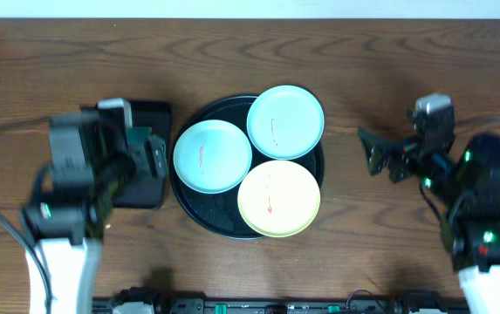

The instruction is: Clean dirty plates on tray and stack at the side

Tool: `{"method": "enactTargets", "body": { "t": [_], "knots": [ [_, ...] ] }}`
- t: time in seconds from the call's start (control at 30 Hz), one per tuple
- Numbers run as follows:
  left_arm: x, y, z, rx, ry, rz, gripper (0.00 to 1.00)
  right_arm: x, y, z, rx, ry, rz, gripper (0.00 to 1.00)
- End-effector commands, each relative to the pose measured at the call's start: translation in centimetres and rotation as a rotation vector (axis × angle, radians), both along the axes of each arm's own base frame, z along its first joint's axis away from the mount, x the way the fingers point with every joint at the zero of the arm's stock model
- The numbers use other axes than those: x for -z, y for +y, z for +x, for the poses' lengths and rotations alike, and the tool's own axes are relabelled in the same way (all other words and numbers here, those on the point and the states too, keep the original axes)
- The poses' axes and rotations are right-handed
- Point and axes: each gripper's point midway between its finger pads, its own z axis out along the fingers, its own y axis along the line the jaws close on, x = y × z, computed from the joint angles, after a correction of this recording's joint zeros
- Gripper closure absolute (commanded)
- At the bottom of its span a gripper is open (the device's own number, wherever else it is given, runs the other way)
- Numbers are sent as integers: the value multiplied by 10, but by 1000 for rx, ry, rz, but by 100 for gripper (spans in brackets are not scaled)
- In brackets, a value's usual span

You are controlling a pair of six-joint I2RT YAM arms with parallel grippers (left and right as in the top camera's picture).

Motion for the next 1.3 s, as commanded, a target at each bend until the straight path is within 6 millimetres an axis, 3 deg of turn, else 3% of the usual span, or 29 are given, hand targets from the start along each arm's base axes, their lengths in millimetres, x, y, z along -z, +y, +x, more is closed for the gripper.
{"method": "enactTargets", "body": {
  "t": [0.0,0.13,0.27,0.4,0.53,0.63,0.73,0.87,1.07,1.27],
  "knots": [
    [-14,-2,17,34,128,4,13,-10,7,16,-31,121,18,1],
    [-2,-1,32,34,257,-4,13,-4,8,30,-32,315,20,1],
    [15,-1,45,34,297,-6,13,0,10,46,-21,346,51,1],
    [27,0,54,34,322,-8,13,7,18,50,-46,384,103,1],
    [31,1,58,32,330,-3,13,24,22,58,36,484,166,12],
    [32,14,62,-18,320,54,13,41,43,60,31,567,203,19],
    [31,37,61,-176,324,116,13,62,63,65,83,657,203,30],
    [29,60,58,-313,320,191,13,87,100,68,99,760,151,33],
    [28,67,57,-334,321,221,13,114,155,71,72,889,33,40],
    [34,77,57,-373,340,228,13,152,193,68,57,964,-3,65]
  ]
}}
